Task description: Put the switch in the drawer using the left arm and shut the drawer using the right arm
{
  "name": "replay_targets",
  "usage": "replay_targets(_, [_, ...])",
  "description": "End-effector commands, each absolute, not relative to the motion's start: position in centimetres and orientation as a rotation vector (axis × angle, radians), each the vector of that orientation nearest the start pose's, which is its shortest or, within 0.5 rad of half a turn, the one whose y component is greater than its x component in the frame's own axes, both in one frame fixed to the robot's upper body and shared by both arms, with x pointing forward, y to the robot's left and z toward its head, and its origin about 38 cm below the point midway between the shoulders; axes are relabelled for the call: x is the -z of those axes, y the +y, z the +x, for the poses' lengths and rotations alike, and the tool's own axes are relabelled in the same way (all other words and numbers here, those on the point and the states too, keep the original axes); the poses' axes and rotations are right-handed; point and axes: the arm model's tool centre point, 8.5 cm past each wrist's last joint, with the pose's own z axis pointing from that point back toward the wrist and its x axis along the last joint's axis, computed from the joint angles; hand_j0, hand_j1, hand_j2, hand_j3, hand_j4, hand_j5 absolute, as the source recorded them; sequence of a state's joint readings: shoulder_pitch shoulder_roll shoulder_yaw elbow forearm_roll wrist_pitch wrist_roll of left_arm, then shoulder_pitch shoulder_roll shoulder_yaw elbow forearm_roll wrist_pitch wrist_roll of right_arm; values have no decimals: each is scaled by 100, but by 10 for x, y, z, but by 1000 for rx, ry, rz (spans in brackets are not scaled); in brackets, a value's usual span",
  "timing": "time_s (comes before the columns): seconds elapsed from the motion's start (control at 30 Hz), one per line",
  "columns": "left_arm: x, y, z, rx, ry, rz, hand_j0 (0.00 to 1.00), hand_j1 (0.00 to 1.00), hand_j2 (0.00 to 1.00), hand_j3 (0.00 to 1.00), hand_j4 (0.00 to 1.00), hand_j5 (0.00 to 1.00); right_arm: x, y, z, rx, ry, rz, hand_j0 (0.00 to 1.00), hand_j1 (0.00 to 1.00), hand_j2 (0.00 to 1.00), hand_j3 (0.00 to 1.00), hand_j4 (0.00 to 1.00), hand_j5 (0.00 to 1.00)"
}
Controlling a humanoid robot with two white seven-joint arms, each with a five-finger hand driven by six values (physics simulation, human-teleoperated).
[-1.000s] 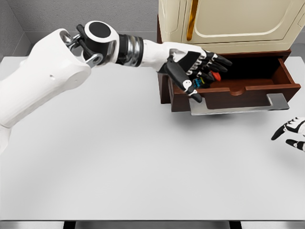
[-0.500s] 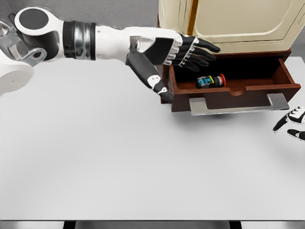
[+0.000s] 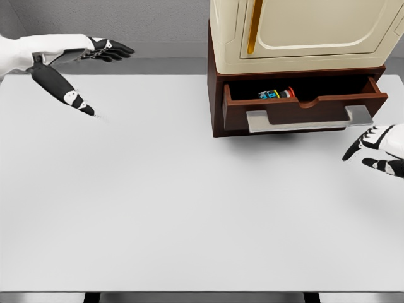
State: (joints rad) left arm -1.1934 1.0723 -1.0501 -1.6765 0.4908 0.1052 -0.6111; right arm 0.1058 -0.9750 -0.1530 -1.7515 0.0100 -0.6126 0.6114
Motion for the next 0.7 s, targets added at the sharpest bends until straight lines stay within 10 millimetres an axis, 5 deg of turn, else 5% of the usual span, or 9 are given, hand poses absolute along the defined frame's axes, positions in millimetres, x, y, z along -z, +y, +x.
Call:
replay_targets(0.0, [-359, 317, 448, 1720, -1206, 468, 100, 100, 100, 100, 100, 100, -235, -397, 313, -1726, -1543, -257, 56, 56, 56, 56, 56, 56])
replay_targets(0.1, [-354, 321, 449, 1803, -1152, 582, 100, 100, 100, 100, 100, 100, -236, -393, 317, -1736, -1550, -251, 56, 56, 56, 56, 56, 56])
replay_targets(0.37, [-333, 285, 412, 2546, -1217, 546, 100, 100, 100, 100, 100, 100, -236, -387, 340, -1748, -1555, -245, 56, 56, 56, 56, 56, 56])
replay_targets(0.43, [-328, 289, 415, 2611, -1109, 654, 98, 98, 98, 98, 98, 98, -234, -386, 347, -1748, -1549, -237, 56, 56, 56, 56, 56, 56])
replay_targets(0.67, [-324, 290, 414, 2587, -1132, 599, 100, 100, 100, 100, 100, 100, -226, -388, 364, -1738, -1519, -226, 56, 56, 56, 56, 56, 56])
